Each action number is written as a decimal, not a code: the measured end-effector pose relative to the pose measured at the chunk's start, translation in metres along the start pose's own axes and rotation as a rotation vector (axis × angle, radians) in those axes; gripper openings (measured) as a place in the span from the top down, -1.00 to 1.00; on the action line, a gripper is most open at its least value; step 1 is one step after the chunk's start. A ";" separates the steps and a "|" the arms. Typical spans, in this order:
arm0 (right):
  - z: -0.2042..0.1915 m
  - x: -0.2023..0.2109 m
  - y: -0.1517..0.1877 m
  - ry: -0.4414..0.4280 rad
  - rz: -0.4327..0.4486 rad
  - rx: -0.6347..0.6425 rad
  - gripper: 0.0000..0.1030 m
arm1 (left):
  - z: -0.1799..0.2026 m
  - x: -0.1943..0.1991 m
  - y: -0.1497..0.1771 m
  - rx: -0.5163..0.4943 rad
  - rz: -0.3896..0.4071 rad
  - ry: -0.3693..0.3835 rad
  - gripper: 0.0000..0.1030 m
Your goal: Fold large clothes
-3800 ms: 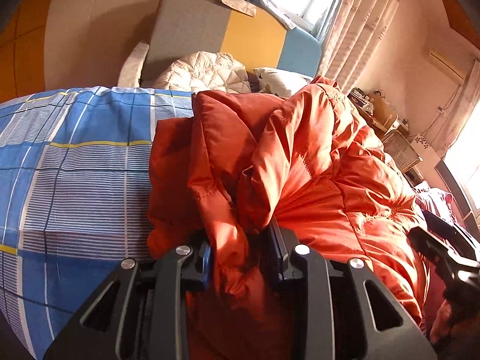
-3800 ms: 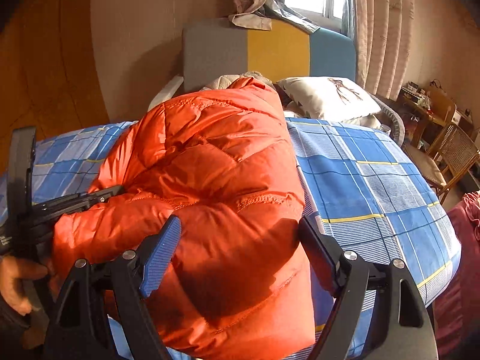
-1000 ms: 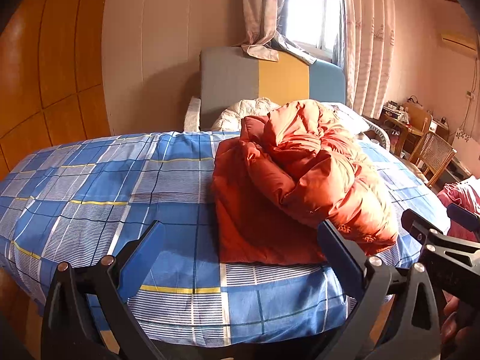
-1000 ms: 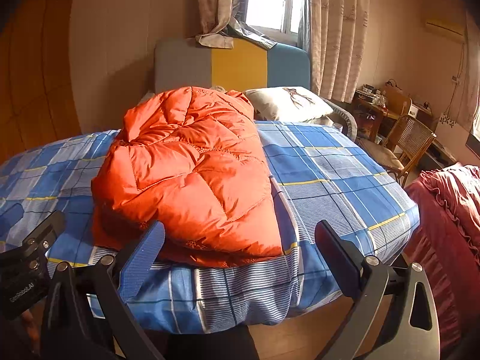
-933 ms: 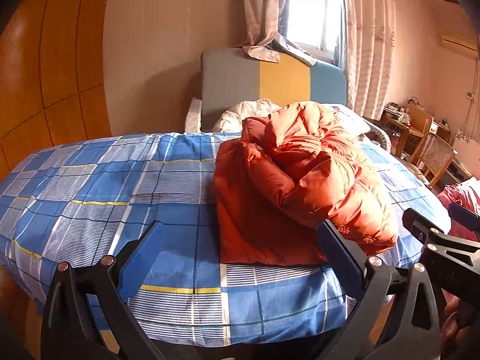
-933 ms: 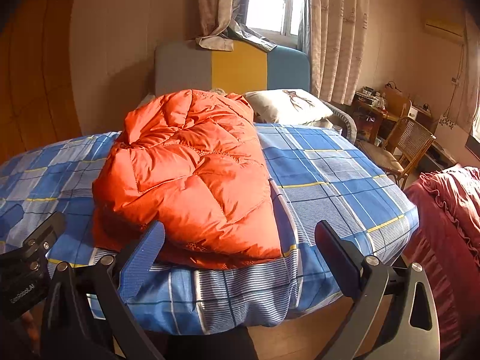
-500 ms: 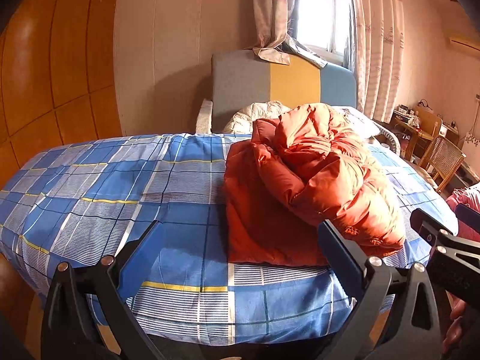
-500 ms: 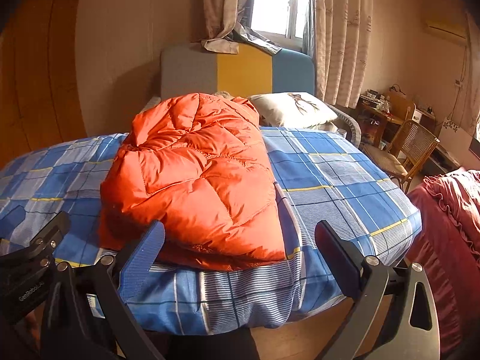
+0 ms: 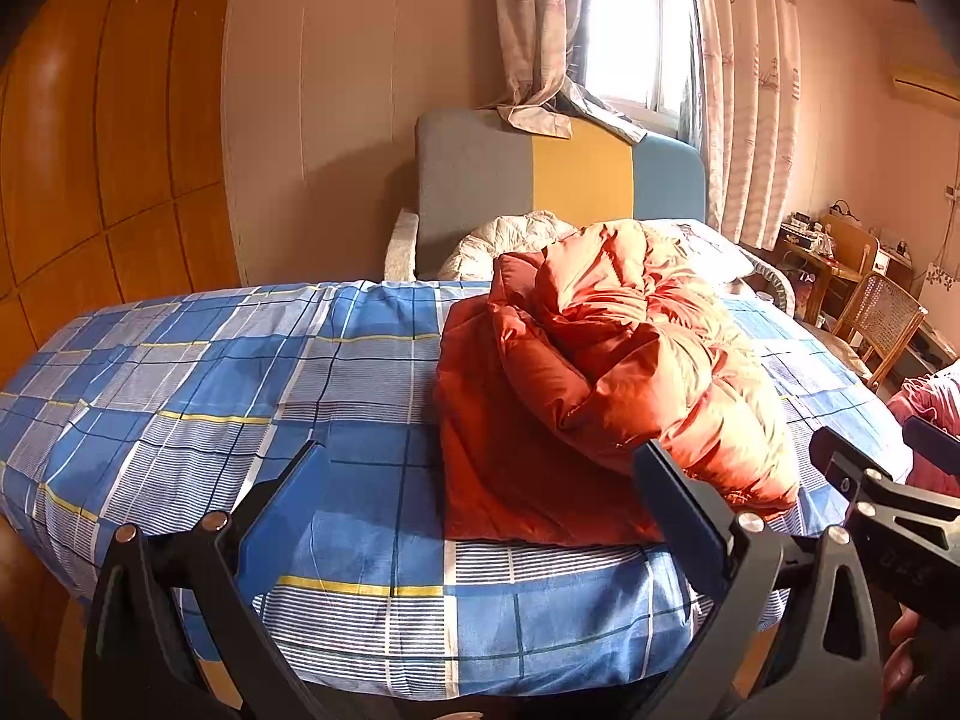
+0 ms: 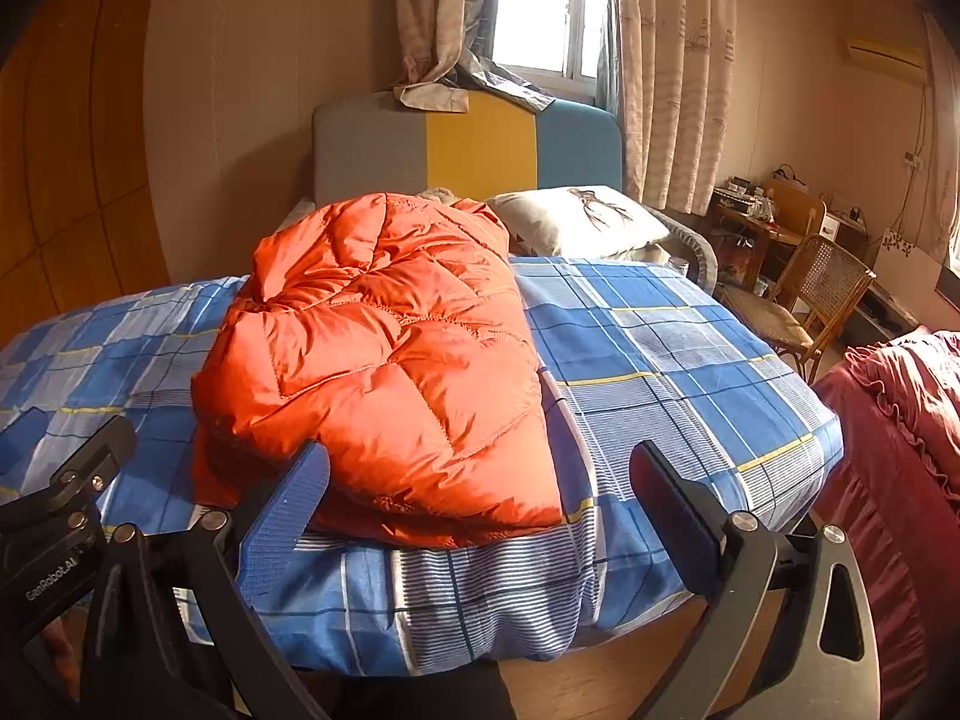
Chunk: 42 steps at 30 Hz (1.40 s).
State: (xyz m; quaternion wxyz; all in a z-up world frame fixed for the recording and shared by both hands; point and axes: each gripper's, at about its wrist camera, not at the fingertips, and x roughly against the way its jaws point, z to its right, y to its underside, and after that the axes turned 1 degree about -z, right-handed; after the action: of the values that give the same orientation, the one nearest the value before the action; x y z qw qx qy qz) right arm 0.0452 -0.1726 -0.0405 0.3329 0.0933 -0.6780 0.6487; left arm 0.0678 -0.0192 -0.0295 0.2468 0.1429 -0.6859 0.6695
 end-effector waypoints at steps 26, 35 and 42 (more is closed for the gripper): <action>-0.002 0.000 0.003 -0.003 -0.005 0.007 -0.94 | 0.000 0.008 0.000 -0.001 0.013 -0.005 -0.96; -0.001 0.001 0.003 -0.004 -0.001 0.009 -0.94 | -0.002 0.012 -0.001 0.001 0.022 -0.008 -0.96; -0.001 0.002 0.002 -0.004 -0.005 0.013 -0.94 | -0.002 0.014 -0.001 0.003 0.022 -0.011 -0.96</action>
State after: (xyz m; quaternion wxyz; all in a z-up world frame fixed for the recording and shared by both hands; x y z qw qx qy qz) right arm 0.0428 -0.1709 -0.0415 0.3323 0.0985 -0.6742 0.6521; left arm 0.0571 -0.0158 -0.0209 0.2355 0.1394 -0.6876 0.6725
